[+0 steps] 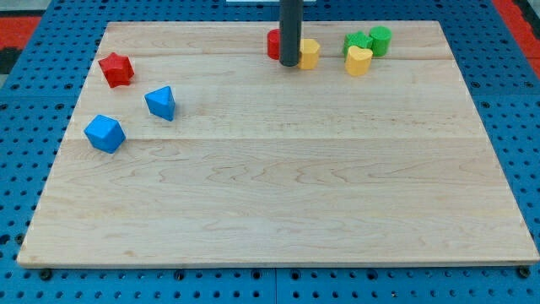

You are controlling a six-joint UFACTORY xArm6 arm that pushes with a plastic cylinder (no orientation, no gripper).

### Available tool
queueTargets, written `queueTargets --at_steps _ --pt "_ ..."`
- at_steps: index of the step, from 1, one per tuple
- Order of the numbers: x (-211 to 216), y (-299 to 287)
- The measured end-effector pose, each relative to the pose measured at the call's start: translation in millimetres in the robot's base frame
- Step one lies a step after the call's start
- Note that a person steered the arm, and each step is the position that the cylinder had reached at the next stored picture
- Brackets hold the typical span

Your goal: Point at red circle

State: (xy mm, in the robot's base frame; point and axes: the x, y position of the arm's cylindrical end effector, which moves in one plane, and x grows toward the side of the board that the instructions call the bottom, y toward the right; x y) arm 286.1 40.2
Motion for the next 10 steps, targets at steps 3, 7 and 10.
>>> queueTargets --at_steps 3,7,10 --pt "-59 17" --pt "-73 -4" --pt "-73 -6"
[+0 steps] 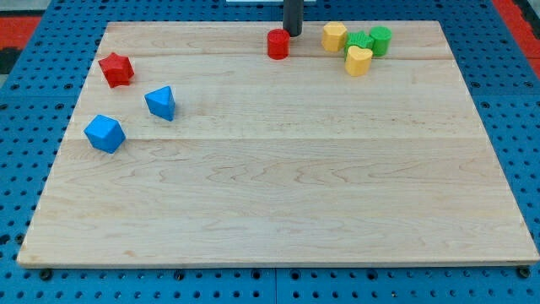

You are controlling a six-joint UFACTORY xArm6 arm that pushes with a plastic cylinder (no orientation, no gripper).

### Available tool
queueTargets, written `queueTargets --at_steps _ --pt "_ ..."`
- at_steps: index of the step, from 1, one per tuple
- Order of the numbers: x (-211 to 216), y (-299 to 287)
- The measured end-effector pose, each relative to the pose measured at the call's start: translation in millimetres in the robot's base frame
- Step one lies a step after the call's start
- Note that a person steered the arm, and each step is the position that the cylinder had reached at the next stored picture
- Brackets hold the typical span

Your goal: Point at red circle

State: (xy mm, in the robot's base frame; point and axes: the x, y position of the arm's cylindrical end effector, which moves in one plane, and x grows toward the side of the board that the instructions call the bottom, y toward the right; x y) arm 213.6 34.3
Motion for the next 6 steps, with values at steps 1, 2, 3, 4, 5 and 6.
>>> queueTargets --at_steps 1,2,3,4,5,6 --pt "0.0 -0.1" --pt "0.0 -0.1" --pt "0.0 0.6" --pt "-0.2 0.6" --pt "-3.2 0.6" --pt "-7.6 0.6"
